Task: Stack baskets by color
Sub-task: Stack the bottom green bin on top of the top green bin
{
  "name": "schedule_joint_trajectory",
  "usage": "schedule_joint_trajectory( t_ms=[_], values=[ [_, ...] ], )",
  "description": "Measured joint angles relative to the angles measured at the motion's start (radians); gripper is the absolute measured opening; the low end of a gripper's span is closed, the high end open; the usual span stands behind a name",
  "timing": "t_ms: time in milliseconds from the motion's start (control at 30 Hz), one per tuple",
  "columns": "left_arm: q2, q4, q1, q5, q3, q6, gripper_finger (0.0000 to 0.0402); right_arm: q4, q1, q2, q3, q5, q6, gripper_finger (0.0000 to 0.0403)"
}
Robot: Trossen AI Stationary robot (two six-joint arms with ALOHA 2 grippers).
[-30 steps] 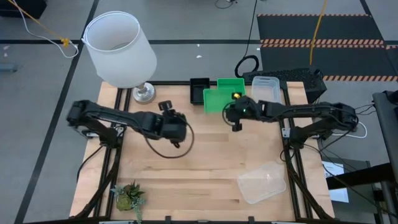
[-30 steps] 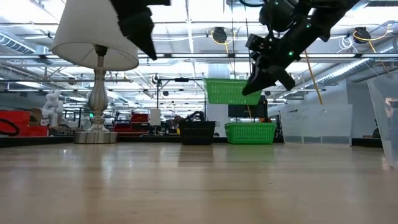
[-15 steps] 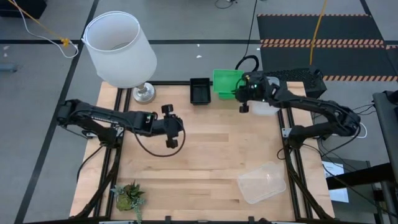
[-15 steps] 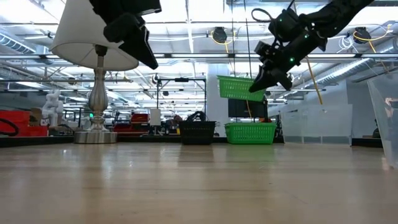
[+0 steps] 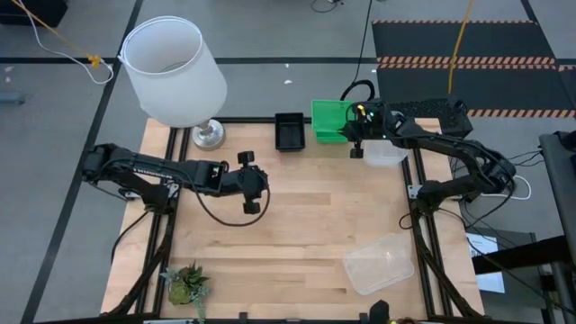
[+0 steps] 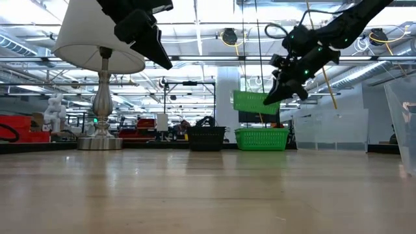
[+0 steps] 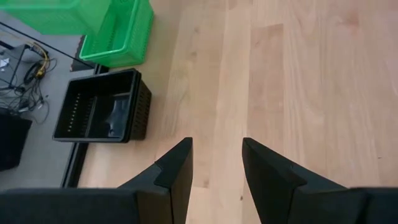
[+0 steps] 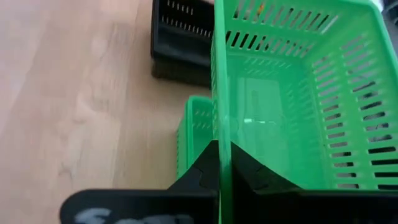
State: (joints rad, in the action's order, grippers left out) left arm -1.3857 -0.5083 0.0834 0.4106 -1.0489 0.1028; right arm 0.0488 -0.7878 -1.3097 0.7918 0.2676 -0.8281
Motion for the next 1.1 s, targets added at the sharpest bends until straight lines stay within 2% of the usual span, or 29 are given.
schedule_joint_trajectory(
  t_ms=[300,533,733,867,1100],
  values=[
    [0.0,0.014,0.0,-0.002,0.0,-0.006,0.0141,-0.01,-0.021,-0.08,0.0,-0.001,-0.032,0.0],
    [0.0,0.016,0.0,-0.002,0.0,-0.004,0.0141,-0.023,-0.051,-0.082,0.0,0.0,-0.052,0.0],
    [0.0,0.041,0.0,-0.004,0.0,0.003,0.0141,-0.019,-0.066,-0.082,0.0,0.05,-0.056,0.0],
    [0.0,0.048,0.0,-0.041,0.0,0.005,0.0141,-0.018,-0.082,-0.084,0.0,0.051,-0.057,0.0],
    [0.0,0.049,0.0,-0.048,0.0,0.005,0.0141,-0.027,-0.097,-0.141,0.0,0.05,-0.067,0.0001]
  ],
)
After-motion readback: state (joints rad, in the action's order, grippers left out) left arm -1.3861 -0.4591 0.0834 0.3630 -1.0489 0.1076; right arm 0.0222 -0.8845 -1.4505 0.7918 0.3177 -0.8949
